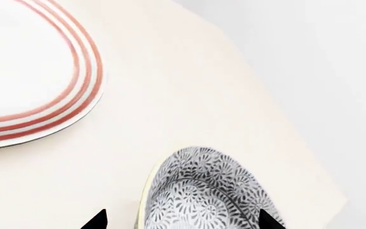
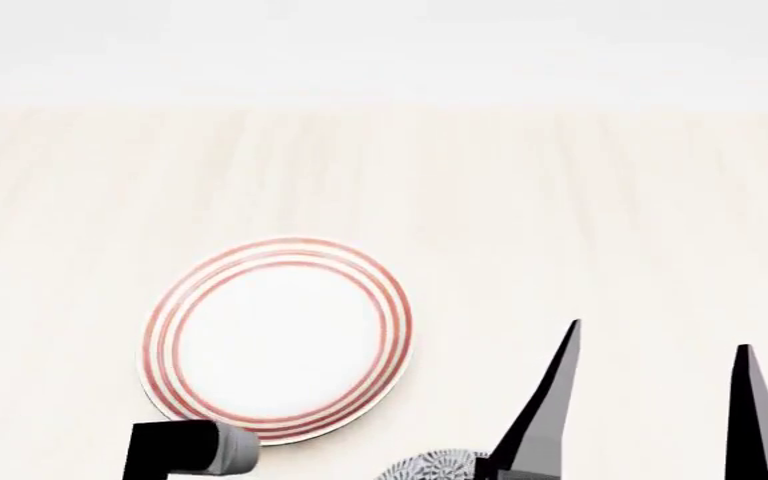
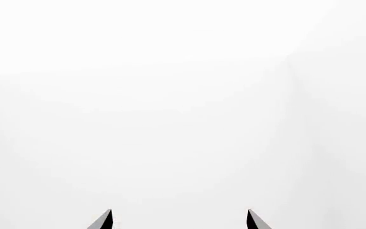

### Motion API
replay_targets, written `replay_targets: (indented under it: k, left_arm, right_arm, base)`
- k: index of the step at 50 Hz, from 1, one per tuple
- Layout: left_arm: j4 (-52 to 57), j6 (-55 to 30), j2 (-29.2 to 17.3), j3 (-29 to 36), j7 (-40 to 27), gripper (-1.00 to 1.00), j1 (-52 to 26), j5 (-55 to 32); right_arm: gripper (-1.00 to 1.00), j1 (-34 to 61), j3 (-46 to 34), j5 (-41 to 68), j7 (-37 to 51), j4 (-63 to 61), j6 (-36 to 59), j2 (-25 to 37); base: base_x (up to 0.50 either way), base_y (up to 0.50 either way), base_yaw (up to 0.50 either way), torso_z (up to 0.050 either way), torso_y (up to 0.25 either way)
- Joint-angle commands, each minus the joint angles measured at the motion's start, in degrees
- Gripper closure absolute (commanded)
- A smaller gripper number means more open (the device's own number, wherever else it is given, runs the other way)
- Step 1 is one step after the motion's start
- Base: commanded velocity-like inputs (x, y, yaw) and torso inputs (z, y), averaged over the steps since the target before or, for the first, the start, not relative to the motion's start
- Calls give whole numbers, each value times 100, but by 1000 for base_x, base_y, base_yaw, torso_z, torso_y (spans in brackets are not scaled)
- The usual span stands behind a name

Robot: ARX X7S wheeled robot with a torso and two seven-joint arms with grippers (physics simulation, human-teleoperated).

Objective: Put the bowl on the plate.

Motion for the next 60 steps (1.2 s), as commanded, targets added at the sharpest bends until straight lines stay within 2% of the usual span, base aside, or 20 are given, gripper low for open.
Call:
replay_targets:
  k: [1,33,40,60]
  left_arm:
    - [-267,-98,93,-56,-98,-100,-164,-450]
    - [-723,329,-37,89,-565,-100,-183,-722]
    - [-707,589,-198,454,-369,-100,-205,-211]
    - [-864,1046,-424,1073,-91,-100,-275,464]
  right_arm:
    - [-100,15,87,-94,-46,51,-7,-52]
    - [-100,22,-51,-88,73,132,-11,57]
    - [-100,31,-70,-76,93,179,-49,77]
    - [-100,5,-153,-54,151,184,-59,136]
  base:
    - [0,0,0,0,0]
    - [0,0,0,0,0]
    - [0,0,0,0,0]
    - [0,0,0,0,0]
